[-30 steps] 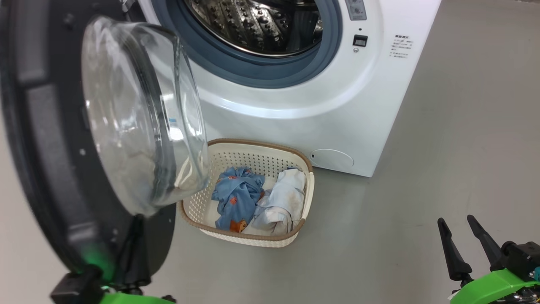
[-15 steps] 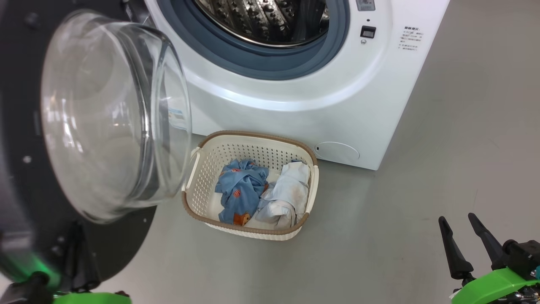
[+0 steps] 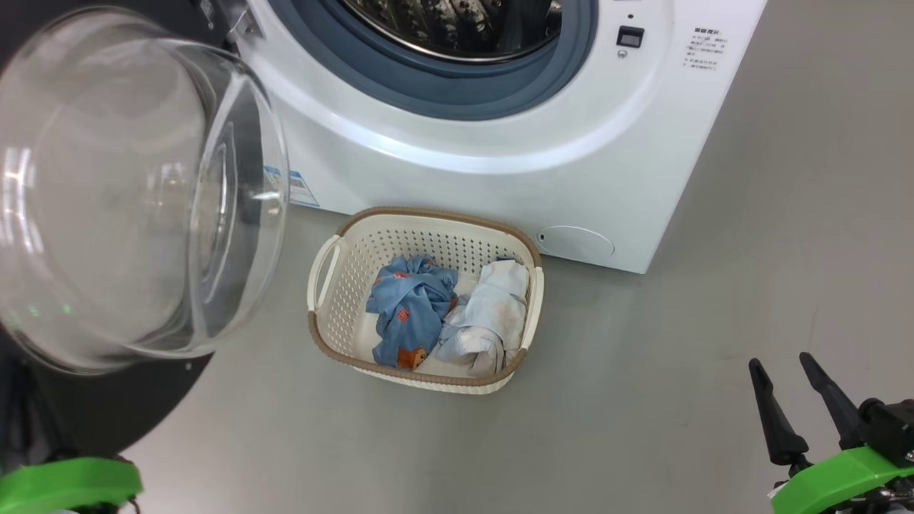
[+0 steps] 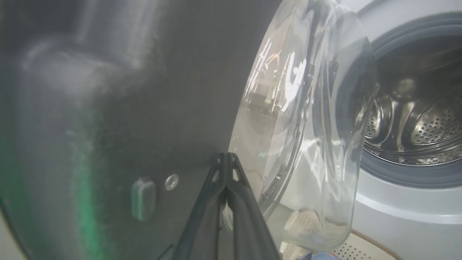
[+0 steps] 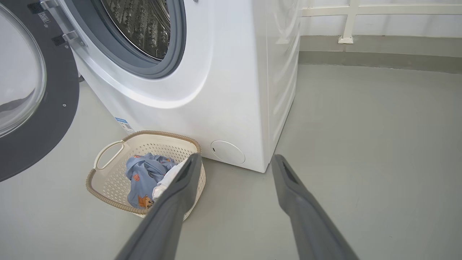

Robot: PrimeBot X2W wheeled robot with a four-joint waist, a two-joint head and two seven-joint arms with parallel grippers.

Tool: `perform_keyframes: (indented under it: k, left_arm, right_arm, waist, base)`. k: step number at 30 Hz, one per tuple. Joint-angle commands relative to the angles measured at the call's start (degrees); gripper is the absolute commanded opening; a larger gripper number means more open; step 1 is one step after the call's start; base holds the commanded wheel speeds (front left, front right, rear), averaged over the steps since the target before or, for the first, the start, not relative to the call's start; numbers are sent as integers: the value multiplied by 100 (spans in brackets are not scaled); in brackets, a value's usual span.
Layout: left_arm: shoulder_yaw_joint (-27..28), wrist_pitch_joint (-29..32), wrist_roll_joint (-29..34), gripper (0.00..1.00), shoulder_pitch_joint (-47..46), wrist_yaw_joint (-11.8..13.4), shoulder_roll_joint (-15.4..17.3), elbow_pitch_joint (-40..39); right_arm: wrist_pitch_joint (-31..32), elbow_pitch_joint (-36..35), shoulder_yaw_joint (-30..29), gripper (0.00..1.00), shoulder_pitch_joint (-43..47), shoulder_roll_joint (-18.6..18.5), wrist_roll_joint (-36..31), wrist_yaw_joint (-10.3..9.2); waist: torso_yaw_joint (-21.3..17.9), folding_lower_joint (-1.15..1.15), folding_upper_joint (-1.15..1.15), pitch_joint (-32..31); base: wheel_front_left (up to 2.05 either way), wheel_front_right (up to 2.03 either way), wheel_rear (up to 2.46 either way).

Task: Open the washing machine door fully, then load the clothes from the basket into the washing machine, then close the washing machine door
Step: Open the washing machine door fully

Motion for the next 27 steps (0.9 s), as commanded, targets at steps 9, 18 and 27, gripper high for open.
perform_keyframes:
  k: [9, 18, 27]
  left_arm:
    - [938, -37, 328, 0, -773, -41, 404, 421]
    - [1609, -37, 515, 0, -1276, -97, 662, 978]
    - [1938, -37, 746, 0, -1765, -269, 1146, 1709]
  right_arm:
    - [-70, -206, 132, 100, -187, -178, 54, 9]
    - [-70, -230, 169, 100, -344, -268, 65, 9]
    - [-70, -246, 194, 100, -427, -328, 76, 9]
  waist:
    - [-3, 0, 0, 224]
    - [-53, 0, 0, 444]
    - [-83, 0, 0, 677]
  base:
    - [0, 0, 0]
    - [0, 0, 0]
    - [0, 0, 0]
